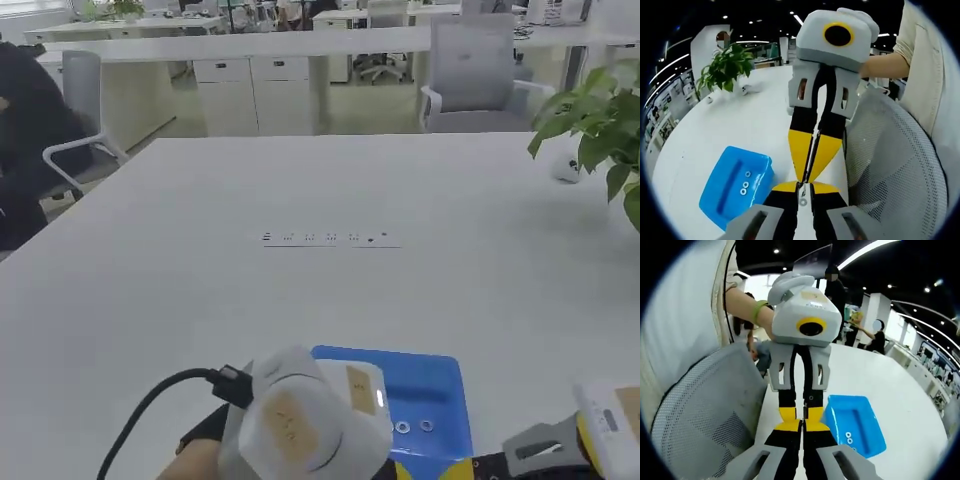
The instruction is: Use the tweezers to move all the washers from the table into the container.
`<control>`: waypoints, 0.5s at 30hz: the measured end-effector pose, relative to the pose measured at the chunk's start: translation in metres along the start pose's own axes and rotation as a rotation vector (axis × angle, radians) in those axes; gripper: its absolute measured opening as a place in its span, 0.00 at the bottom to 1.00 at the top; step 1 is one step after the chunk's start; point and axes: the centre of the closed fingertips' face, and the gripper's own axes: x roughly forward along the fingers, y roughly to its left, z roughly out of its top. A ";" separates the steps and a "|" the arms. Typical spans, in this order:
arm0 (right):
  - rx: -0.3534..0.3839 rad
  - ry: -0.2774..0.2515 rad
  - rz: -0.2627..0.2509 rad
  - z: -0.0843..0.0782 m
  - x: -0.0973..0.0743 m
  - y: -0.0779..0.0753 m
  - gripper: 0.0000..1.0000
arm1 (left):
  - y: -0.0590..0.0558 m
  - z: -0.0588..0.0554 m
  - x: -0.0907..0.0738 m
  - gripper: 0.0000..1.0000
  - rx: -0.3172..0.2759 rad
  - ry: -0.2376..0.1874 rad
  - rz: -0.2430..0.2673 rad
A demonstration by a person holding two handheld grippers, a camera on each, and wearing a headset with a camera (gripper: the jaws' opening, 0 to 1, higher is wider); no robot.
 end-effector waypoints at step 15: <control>0.237 0.026 -0.056 -0.050 0.011 0.005 0.15 | 0.007 -0.013 -0.008 0.00 0.000 0.006 0.001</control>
